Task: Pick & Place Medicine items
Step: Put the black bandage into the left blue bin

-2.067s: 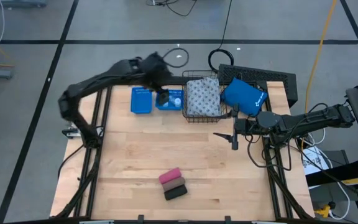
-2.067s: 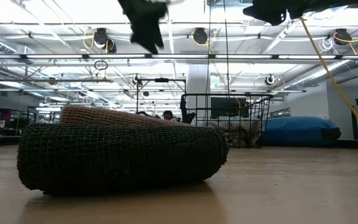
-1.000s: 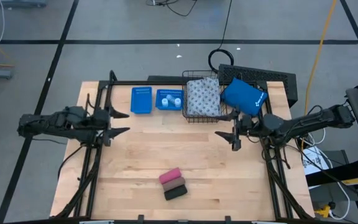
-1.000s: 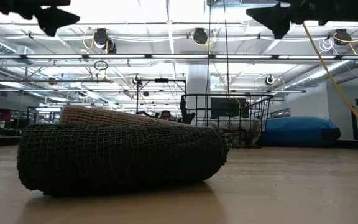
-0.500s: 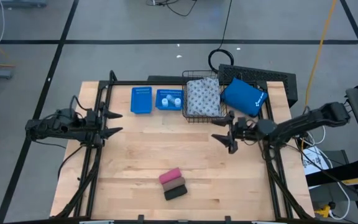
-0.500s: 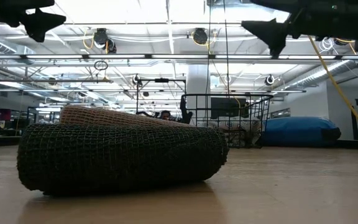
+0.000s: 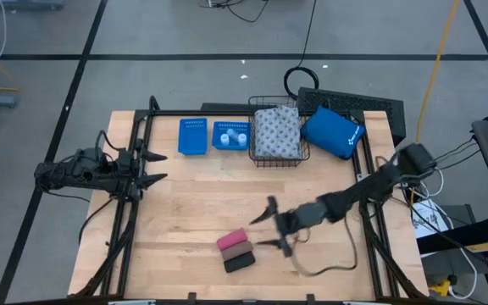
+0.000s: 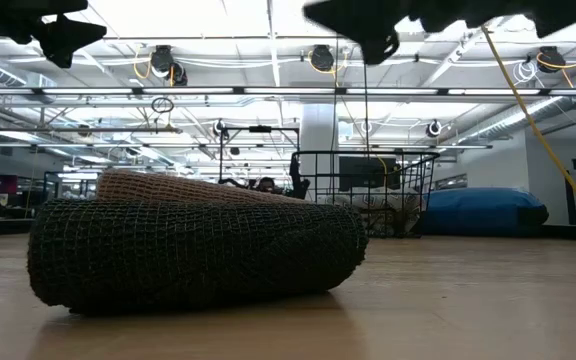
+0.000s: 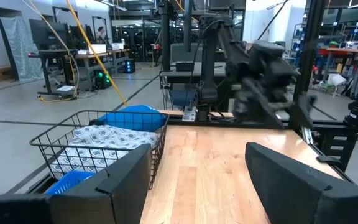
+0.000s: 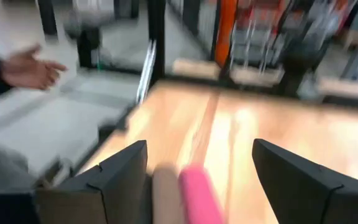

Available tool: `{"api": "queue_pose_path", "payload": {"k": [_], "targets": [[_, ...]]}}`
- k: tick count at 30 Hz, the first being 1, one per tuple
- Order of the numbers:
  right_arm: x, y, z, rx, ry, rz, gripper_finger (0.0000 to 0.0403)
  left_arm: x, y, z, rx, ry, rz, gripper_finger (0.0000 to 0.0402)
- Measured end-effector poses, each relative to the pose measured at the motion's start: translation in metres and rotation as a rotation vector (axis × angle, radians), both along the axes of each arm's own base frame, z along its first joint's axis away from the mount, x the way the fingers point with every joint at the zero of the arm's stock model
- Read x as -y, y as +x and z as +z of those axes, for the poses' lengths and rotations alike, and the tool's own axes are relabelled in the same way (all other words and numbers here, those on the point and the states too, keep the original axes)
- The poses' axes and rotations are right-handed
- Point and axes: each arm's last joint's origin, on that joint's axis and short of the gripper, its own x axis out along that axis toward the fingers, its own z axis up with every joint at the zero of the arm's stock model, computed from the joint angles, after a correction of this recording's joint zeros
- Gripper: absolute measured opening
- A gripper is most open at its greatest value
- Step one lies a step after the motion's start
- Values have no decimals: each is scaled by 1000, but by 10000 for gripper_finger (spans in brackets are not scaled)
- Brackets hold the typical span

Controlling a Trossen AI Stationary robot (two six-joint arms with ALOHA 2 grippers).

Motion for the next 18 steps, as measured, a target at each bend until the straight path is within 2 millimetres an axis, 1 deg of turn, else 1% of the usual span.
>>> {"api": "queue_pose_path", "payload": {"k": [2, 4, 7, 10, 14, 18], "targets": [[-12, 13, -8, -107, -19, 10, 273, 0, 0, 0, 0, 0, 0, 269], [-25, 22, -18, -189, -31, 21, 268, 0, 0, 0, 0, 0, 0, 269], [-46, 32, -35, -240, -43, 57, 262, 0, 0, 0, 0, 0, 0, 269], [-64, 35, -54, -277, -67, 88, 258, 0, 0, 0, -1, 0, 0, 269], [-77, 35, -79, -320, -120, 58, 255, 0, 0, 0, -1, 0, 0, 269], [-80, 35, -99, -348, -158, -1, 255, 0, 0, 0, 0, 0, 0, 269]]}}
